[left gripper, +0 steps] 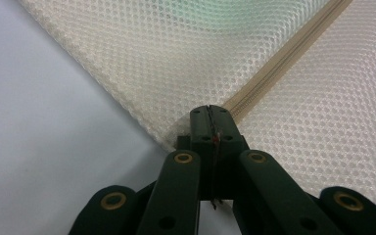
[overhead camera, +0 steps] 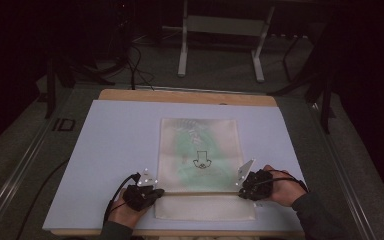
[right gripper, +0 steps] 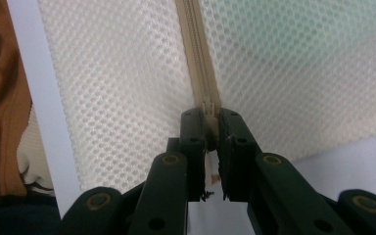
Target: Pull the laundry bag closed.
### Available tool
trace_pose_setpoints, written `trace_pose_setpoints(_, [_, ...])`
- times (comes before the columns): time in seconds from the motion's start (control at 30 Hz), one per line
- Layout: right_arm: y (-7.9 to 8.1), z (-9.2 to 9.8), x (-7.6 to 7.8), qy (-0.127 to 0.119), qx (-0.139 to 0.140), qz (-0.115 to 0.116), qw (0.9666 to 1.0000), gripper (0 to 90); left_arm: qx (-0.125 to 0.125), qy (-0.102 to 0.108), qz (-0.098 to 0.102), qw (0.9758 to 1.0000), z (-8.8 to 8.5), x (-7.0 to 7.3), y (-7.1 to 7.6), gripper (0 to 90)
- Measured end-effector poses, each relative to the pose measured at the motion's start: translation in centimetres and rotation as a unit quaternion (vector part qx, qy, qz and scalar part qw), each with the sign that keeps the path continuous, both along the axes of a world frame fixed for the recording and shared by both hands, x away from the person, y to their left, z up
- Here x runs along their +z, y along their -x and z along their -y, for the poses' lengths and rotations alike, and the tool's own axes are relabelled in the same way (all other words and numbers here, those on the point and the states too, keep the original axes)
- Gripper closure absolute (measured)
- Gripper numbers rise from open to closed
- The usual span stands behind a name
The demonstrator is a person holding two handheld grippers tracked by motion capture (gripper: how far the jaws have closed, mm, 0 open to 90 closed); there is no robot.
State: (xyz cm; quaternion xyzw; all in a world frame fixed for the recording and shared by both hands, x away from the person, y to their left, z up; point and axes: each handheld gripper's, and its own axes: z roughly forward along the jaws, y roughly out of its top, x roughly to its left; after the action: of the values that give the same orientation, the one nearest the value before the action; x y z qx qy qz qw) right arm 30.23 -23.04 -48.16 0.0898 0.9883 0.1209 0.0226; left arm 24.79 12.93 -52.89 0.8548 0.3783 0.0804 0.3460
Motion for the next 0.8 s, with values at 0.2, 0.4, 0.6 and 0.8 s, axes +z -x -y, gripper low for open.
trace_pose_setpoints(0.2, [0.0,1.3,-0.2,0.001,-0.013,-0.001,0.9999,82.3,0.0,0.0,0.0,1.0,0.0,0.0,0.0,89.3])
trace_pose_setpoints(0.4, [0.0,1.8,-0.1,-0.01,-0.019,-0.001,0.9998,81.9,0.002,0.001,-0.001,1.0,0.0,0.0,0.0,89.3])
trace_pose_setpoints(0.6, [0.0,2.1,-0.5,-0.015,-0.028,-0.001,0.9995,78.9,0.003,0.004,-0.005,1.0,0.0,0.0,-0.1,89.2])
trace_pose_setpoints(0.8, [0.2,3.8,-0.5,-0.034,-0.049,0.006,0.9982,78.4,0.003,0.004,-0.007,1.0,0.0,0.0,-0.1,89.2])
